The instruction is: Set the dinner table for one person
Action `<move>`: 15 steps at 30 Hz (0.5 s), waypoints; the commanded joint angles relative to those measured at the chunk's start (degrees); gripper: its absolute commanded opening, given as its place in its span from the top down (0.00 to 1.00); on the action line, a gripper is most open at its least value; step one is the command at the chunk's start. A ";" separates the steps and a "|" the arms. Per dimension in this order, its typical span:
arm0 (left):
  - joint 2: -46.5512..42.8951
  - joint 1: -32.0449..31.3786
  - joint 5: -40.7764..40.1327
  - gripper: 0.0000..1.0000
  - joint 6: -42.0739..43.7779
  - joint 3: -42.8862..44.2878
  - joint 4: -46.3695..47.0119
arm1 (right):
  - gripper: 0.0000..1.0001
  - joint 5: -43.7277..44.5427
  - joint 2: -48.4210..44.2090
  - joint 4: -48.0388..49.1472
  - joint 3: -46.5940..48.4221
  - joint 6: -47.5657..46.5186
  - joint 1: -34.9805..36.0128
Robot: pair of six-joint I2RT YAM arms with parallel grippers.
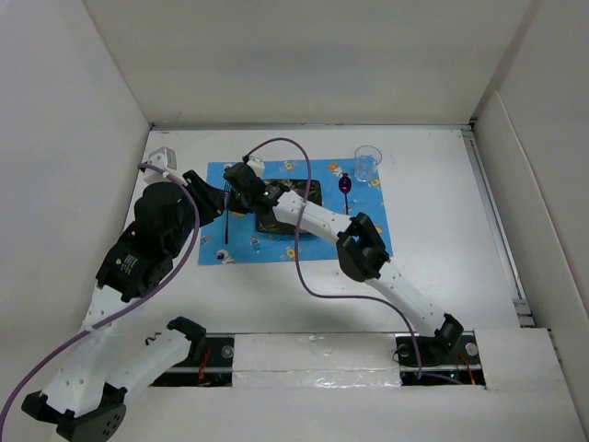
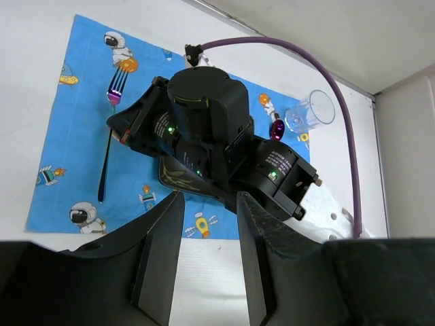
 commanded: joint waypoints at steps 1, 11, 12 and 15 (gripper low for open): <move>-1.00 -0.72 -1.51 0.66 0.52 -0.95 2.25 | 1.00 -0.36 0.02 4.96 3.82 2.88 0.31; -1.00 -1.25 -2.57 0.66 1.49 -1.91 3.13 | 1.00 -1.24 2.22 6.72 3.37 2.62 -0.74; -1.00 -1.25 -2.83 0.66 1.41 -2.00 3.13 | 0.99 -1.42 2.57 6.63 3.98 2.18 -0.74; -0.91 -1.25 -3.88 0.65 1.15 -2.27 3.04 | 0.99 -1.68 4.41 5.05 6.53 1.48 -0.74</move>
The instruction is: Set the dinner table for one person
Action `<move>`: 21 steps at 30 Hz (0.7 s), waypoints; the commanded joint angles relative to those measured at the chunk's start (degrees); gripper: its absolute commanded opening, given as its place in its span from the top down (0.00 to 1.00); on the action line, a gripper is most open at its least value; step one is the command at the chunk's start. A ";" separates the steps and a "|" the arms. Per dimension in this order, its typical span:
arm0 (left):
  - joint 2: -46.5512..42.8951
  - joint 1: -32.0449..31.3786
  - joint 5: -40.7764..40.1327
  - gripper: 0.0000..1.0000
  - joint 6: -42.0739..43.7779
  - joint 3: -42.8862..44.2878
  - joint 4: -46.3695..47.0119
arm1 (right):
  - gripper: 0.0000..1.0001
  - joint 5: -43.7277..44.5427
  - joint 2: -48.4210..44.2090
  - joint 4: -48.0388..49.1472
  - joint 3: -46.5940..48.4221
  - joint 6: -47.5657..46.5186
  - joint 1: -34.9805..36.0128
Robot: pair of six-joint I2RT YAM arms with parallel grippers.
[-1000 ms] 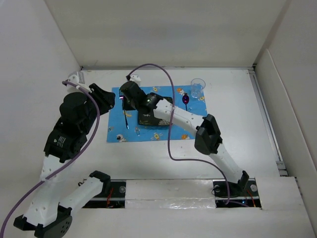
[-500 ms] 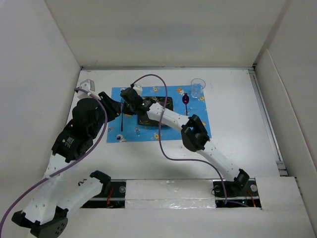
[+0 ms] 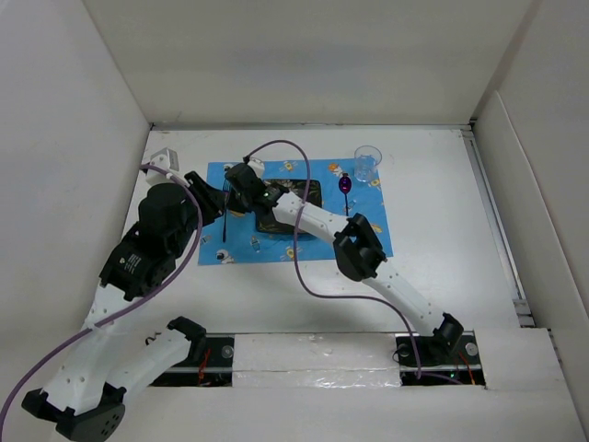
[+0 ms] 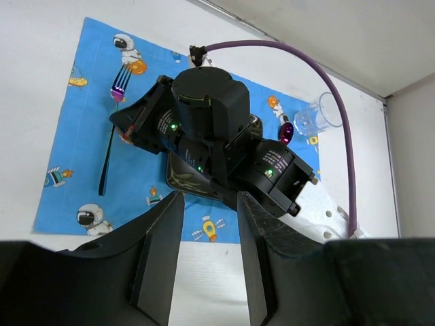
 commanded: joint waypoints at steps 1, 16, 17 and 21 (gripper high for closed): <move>-0.39 -0.27 -1.98 0.65 0.68 -0.56 1.99 | 0.98 -0.24 1.49 1.53 3.98 -0.34 -0.83; 1.11 -0.27 -1.02 0.65 0.60 -1.53 4.89 | 0.92 1.52 -1.67 1.26 -0.85 -2.98 -1.97; 1.28 -0.27 -0.93 0.65 0.60 -1.53 4.89 | 0.92 1.69 -1.93 1.09 -1.55 -2.98 -1.97; 1.46 -0.27 -0.23 0.65 0.34 -1.97 5.42 | 0.91 2.05 -3.87 2.32 -4.36 -3.41 -1.97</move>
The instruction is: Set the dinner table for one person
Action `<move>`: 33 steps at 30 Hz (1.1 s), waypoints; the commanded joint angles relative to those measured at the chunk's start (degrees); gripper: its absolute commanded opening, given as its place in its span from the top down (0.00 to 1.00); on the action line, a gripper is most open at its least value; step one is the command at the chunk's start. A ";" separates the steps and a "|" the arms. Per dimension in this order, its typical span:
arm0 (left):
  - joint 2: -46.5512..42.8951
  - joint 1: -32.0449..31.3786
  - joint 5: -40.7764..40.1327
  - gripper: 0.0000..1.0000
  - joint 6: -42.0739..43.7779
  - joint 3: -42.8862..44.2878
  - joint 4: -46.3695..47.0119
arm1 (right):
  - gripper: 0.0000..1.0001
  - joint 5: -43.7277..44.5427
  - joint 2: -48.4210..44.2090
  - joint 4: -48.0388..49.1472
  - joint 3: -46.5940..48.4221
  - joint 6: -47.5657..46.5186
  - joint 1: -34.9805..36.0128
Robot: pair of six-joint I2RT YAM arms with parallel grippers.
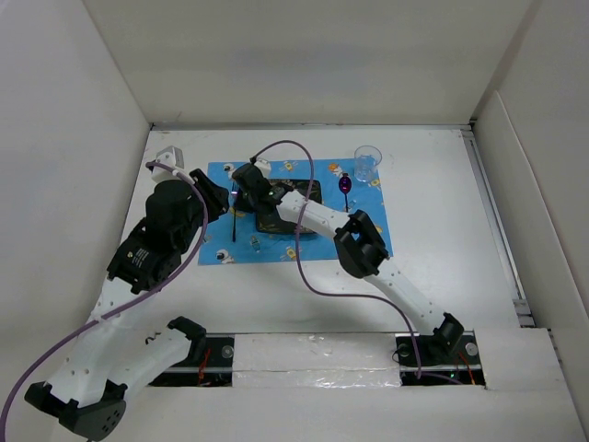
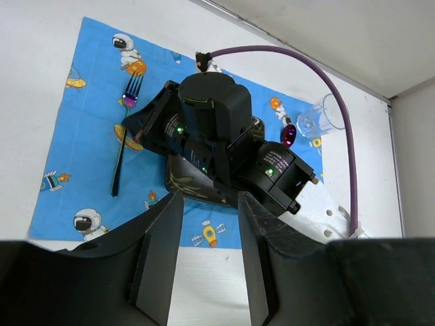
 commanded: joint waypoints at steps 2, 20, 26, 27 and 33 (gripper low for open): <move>-0.27 -0.27 0.41 0.65 0.22 -0.68 2.99 | 0.83 1.35 -4.33 1.05 -1.44 -1.67 0.01; 4.91 -0.27 -11.99 0.38 9.19 12.84 2.55 | 0.00 0.56 -28.48 2.02 -8.90 -13.62 -1.82; 10.45 -0.27 -9.70 0.26 12.00 19.96 2.73 | 0.00 0.99 -53.82 1.66 -29.79 -20.38 -5.08; 10.89 -0.27 -9.44 0.25 12.26 20.67 2.64 | 0.00 1.25 -58.07 1.84 -33.31 -21.35 -6.30; 8.88 -0.27 -11.28 0.20 10.25 22.78 2.12 | 0.00 8.35 -94.96 -1.76 -56.00 -24.61 -15.44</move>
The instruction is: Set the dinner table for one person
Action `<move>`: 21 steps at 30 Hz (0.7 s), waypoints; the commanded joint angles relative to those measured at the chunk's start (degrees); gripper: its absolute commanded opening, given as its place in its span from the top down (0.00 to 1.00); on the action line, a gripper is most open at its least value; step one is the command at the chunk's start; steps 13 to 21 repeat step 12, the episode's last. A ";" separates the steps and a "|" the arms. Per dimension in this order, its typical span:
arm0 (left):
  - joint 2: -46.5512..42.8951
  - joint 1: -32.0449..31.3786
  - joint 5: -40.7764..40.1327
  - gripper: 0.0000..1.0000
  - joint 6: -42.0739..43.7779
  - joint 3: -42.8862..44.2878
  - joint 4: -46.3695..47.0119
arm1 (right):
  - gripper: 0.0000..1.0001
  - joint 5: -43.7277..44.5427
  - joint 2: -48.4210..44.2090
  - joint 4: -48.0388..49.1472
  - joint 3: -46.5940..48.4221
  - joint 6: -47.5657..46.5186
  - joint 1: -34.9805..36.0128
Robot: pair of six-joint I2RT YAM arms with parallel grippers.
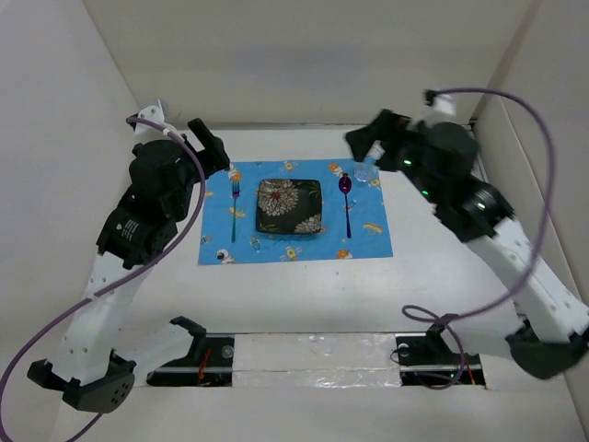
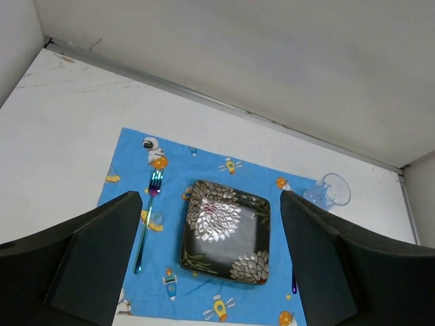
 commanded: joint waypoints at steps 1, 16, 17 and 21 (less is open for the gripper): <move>-2.40 -0.25 -2.14 0.19 -0.64 2.94 0.48 | 0.00 6.84 -13.51 -3.88 -5.43 -2.77 -6.91; -3.20 -0.25 -0.40 0.14 -4.86 -1.10 0.47 | 0.00 -1.49 -19.70 -4.60 -13.81 -2.07 -24.62; -3.20 -0.25 -0.40 0.14 -4.86 -1.10 0.47 | 0.00 -1.49 -19.70 -4.60 -13.81 -2.07 -24.62; -3.20 -0.25 -0.40 0.14 -4.86 -1.10 0.47 | 0.00 -1.49 -19.70 -4.60 -13.81 -2.07 -24.62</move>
